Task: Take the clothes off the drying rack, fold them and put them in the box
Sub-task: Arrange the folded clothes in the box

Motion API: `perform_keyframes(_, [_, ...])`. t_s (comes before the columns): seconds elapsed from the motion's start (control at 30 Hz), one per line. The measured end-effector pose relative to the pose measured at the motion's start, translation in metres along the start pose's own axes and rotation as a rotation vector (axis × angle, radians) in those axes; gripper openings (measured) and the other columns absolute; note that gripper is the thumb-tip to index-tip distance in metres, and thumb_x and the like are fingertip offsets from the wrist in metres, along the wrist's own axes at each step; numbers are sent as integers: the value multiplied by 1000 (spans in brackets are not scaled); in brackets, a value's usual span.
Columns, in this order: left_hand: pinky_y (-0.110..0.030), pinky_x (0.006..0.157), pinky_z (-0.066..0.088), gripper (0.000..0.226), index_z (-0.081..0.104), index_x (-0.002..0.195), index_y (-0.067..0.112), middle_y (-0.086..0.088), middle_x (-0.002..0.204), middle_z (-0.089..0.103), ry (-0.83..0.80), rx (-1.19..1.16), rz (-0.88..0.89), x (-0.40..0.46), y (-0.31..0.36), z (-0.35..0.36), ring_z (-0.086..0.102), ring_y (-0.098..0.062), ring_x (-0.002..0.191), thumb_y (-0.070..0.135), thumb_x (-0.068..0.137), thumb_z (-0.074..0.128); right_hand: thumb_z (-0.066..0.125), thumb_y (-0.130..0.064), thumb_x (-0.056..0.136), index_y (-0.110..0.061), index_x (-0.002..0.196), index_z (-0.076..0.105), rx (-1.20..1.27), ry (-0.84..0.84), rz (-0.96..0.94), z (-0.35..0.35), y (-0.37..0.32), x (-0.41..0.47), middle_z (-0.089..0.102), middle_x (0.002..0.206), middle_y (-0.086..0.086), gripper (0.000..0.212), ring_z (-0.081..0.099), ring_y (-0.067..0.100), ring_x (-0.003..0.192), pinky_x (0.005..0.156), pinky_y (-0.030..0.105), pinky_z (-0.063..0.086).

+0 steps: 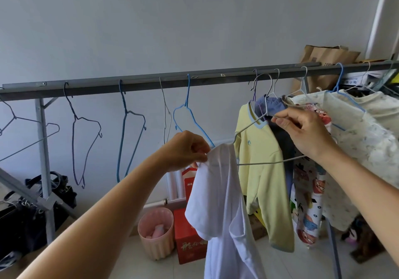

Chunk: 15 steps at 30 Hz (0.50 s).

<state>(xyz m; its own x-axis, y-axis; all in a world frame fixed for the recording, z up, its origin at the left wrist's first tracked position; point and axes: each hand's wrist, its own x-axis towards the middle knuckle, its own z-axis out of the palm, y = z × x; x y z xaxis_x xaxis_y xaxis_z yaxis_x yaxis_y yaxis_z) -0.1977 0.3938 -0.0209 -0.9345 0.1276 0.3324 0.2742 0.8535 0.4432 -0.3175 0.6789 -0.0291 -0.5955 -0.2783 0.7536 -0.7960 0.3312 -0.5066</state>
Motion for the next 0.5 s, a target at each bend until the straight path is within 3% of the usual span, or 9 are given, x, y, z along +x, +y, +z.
perform_keyframes(0.13, [-18, 73, 46, 13, 73, 98, 9, 9, 81, 64, 26, 183, 10, 3, 6, 1, 56, -3, 72, 9, 92, 62, 62, -15, 94, -27, 94, 69, 8, 13, -8, -1, 2, -1, 71, 88, -10, 14, 67, 19, 86, 80, 49, 53])
perform_keyframes(0.23, [-26, 82, 48, 17, 71, 102, 10, 0, 94, 68, 79, 248, -16, 6, 7, -1, 60, -14, 85, 10, 96, 55, 62, -15, 94, -27, 95, 69, 5, 23, -4, -1, 2, -2, 71, 89, -7, 14, 68, 20, 88, 81, 48, 54])
perform_keyframes(0.37, [-25, 68, 36, 22, 56, 103, 6, -4, 95, 60, 180, 161, -83, 7, 6, 2, 51, -20, 85, 12, 101, 36, 61, -18, 94, -23, 96, 71, -19, 46, 20, -1, -4, -6, 72, 90, 0, 12, 67, 22, 87, 80, 46, 53])
perform_keyframes(0.43, [-25, 65, 32, 20, 50, 103, 4, -7, 96, 58, 224, 100, -69, 6, 4, 4, 49, -21, 83, 11, 102, 32, 60, -30, 93, -31, 96, 72, -221, -70, 83, -5, -11, -7, 71, 91, -8, 12, 65, 17, 87, 75, 40, 52])
perform_keyframes(0.5, [-22, 61, 33, 17, 46, 101, 4, -8, 91, 56, 257, 43, -48, 4, 4, 5, 48, -18, 75, 8, 103, 29, 57, -41, 94, -41, 93, 70, -607, -293, 190, -9, -20, -5, 66, 91, -14, 13, 62, 17, 88, 70, 32, 44])
